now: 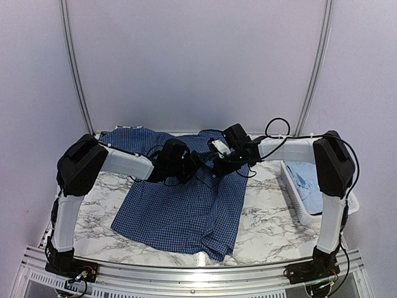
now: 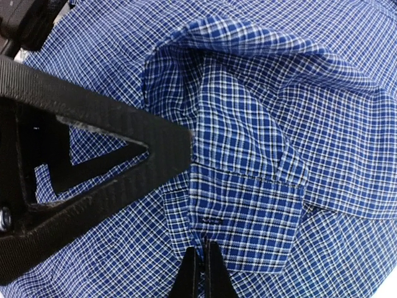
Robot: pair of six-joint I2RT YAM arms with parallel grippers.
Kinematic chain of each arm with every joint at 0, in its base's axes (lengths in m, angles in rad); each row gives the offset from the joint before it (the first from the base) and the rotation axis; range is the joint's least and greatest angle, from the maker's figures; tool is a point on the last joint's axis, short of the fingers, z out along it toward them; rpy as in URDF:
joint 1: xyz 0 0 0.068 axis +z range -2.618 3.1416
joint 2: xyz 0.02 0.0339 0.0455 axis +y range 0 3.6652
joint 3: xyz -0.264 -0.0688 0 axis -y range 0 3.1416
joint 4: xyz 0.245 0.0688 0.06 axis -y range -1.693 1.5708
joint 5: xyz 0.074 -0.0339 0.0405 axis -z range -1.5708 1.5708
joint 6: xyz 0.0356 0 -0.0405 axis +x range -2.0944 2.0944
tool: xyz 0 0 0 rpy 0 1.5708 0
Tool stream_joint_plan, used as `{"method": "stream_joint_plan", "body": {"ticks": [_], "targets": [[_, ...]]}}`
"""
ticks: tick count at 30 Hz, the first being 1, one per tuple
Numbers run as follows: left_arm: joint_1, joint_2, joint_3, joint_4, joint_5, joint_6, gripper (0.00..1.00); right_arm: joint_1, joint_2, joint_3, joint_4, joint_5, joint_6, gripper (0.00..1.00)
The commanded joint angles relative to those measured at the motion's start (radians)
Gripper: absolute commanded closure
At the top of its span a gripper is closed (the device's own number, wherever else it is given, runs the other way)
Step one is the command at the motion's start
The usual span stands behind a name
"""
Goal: Fold and stack the long sleeve shirts
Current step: Pass from the right arm to the left
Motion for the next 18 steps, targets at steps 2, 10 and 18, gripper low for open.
{"method": "stream_joint_plan", "body": {"ticks": [2,10,18], "targets": [[0.004,0.08,0.084,0.023,0.069,0.007,0.18,0.005,0.039,0.036,-0.016,0.022,-0.034,1.0],[0.001,0.051,0.071,-0.091,-0.045,0.072,0.3,0.006,0.069,0.032,-0.004,-0.009,-0.039,0.99],[-0.002,0.113,0.209,-0.214,-0.042,0.164,0.36,0.006,0.063,0.04,-0.001,-0.029,-0.04,0.99]]}}
